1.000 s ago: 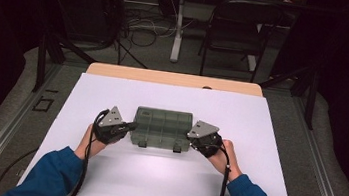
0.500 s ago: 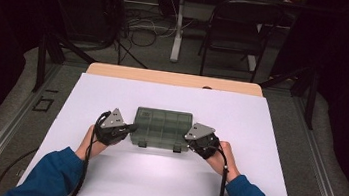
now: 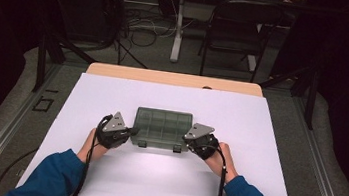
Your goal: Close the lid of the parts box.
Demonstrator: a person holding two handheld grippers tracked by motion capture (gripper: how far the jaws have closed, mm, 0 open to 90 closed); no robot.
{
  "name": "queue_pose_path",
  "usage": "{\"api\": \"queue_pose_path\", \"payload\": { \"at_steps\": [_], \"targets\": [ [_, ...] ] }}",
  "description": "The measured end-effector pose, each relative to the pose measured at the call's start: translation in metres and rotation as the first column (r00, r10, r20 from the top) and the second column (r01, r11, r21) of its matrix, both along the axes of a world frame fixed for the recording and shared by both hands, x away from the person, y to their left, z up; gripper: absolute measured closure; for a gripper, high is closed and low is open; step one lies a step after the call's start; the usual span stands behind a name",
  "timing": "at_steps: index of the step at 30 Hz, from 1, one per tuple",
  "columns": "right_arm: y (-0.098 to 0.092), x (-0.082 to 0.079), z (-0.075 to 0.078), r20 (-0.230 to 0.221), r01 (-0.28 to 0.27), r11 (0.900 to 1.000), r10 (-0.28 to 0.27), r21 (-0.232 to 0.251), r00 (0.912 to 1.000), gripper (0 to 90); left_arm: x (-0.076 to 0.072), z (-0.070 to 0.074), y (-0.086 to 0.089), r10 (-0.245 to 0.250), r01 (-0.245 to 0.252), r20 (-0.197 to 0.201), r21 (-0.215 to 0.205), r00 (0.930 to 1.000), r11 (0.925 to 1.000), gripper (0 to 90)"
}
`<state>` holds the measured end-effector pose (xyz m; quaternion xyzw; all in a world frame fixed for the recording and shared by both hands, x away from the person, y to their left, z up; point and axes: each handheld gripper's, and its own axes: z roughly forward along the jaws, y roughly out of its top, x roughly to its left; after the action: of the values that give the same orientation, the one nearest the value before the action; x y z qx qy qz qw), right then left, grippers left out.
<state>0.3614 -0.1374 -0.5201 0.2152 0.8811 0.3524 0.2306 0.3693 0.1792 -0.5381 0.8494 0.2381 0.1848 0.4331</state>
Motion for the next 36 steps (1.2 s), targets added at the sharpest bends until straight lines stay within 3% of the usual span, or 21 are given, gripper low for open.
{"api": "queue_pose_path", "payload": {
  "at_steps": [6,8,10,14,19,25,30,36],
  "targets": [
    [-0.004,-0.001,0.004,0.01,0.055,0.998,-0.055,0.038,0.9984,68.7,-0.004,0.004,0.0,-0.008,0.009,0.021,-0.036,0.9998,0.9993,71.1],
    [-0.006,-0.003,0.007,0.021,0.066,0.996,-0.068,0.06,0.9975,62.9,-0.005,0.006,0.001,0.01,-0.008,0.028,-0.046,0.9996,0.9989,58.2],
    [-0.007,-0.004,0.009,0.035,0.077,0.993,-0.081,0.088,0.9961,52.4,-0.005,0.009,0.005,0.032,-0.03,0.031,-0.072,0.999,0.997,51.9],
    [-0.009,-0.01,0.016,0.048,0.085,0.987,-0.092,0.134,0.9946,32.2,-0.009,0.015,0.011,0.055,-0.052,0.036,-0.087,0.9978,0.9948,37.3],
    [-0.014,-0.019,0.025,0.07,0.07,0.981,-0.084,0.179,0.994,18.9,-0.019,0.023,0.012,0.069,-0.063,0.061,-0.088,0.9958,0.9941,15.8],
    [-0.021,-0.032,0.032,0.085,0.049,0.973,-0.07,0.227,0.9939,11.6,-0.035,0.034,0.018,0.094,-0.081,0.095,-0.136,0.991,0.9874,8.7],
    [-0.023,-0.043,0.035,0.096,0.04,0.966,-0.066,0.254,0.9931,5.8,-0.046,0.035,0.025,0.108,-0.094,0.097,-0.143,0.9894,0.9853,4.7],
    [-0.029,-0.052,0.032,0.109,0.045,0.966,-0.075,0.256,0.9912,3.7,-0.06,0.035,0.035,0.133,-0.114,0.115,-0.162,0.9843,0.9803,0.4]
  ]
}}
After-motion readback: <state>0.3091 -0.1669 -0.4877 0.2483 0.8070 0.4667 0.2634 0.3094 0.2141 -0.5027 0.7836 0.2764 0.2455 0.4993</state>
